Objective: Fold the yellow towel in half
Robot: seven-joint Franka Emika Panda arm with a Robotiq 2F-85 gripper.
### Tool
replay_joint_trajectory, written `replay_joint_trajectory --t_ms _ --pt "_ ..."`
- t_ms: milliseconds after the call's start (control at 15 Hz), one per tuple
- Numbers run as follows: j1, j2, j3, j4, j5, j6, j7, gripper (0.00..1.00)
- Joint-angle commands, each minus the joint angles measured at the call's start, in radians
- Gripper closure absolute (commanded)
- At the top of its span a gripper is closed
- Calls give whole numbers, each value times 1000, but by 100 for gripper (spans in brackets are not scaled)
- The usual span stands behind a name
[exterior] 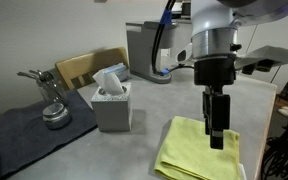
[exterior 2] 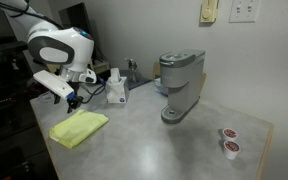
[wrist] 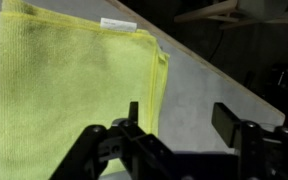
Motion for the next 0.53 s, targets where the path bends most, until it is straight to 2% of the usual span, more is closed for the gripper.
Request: replay_joint_trajectory --t_ms 0,133,467 --pt "-10 9 6 21 -25 -5 20 0" --pt "-12 -17 -6 15 -67 -13 86 0" --pt "-9 -104 -30 -15 -304 1 309 0"
